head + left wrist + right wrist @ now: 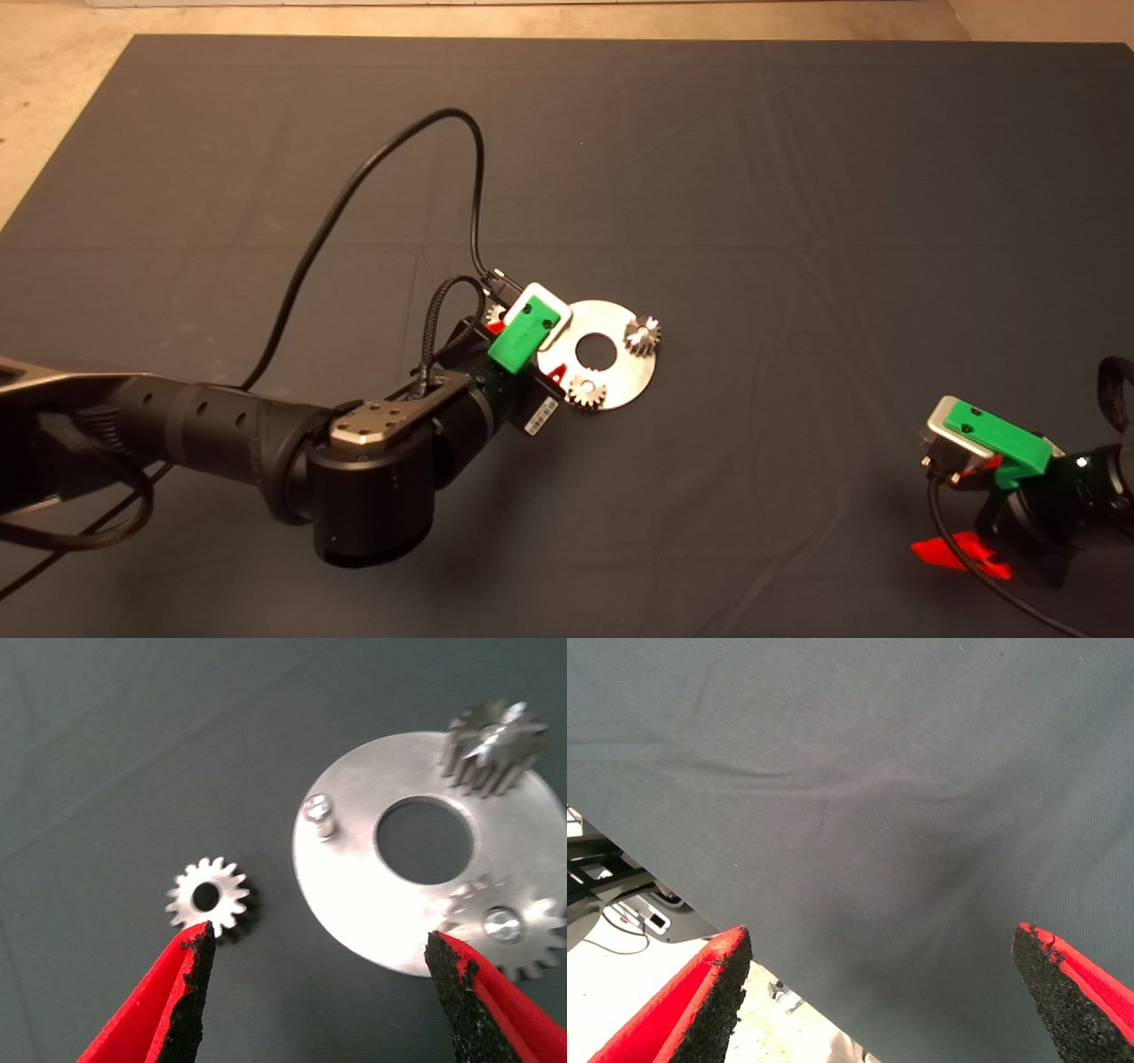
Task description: Install three planetary gears onto the carrier pins
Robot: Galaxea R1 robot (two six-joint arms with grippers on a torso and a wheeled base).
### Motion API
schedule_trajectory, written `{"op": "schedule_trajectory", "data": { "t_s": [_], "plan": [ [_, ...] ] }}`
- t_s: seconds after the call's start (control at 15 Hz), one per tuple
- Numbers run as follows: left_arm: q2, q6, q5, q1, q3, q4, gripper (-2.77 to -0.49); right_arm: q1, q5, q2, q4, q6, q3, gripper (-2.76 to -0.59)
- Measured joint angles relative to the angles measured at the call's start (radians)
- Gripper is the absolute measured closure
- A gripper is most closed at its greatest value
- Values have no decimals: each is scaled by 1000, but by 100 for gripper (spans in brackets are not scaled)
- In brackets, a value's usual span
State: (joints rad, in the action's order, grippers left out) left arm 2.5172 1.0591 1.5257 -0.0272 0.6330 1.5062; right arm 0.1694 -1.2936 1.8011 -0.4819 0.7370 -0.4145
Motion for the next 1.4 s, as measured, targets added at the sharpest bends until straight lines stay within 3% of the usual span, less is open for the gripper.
{"op": "schedule_trajectory", "data": {
  "t_s": [0.07, 0.27, 0.33, 0.53, 0.73, 1.0, 1.07, 1.2, 1.4],
  "plan": [
    [-3, 0, -3, -1, 21, -2, -164, 0, 1, 0, 0, 0, 0, -218],
    [-4, 1, -93, -1, 97, -3, -164, 0, 0, 0, 0, 0, 0, -218],
    [-4, 1, -112, -1, 117, -3, -164, 0, -1, -1, 0, 0, 0, -218],
    [-6, 1, -123, -1, 151, -4, -164, 0, 0, 0, 0, 0, 0, -218],
    [-7, 1, -151, -1, 173, -6, -164, 0, -1, -1, 0, 0, 0, -218],
    [-16, 1, -164, -1, 199, -7, -164, 0, 0, 0, 0, 0, 0, -218],
    [-18, 1, -176, -1, 208, -7, -164, 0, -1, 0, 0, 0, 0, -218],
    [-24, 1, -217, -1, 228, -7, -164, 0, -1, 0, 0, 0, 0, -218],
    [-33, 1, -218, -1, 241, -7, -164, 0, 0, 0, 0, 0, 0, -218]
  ]
}}
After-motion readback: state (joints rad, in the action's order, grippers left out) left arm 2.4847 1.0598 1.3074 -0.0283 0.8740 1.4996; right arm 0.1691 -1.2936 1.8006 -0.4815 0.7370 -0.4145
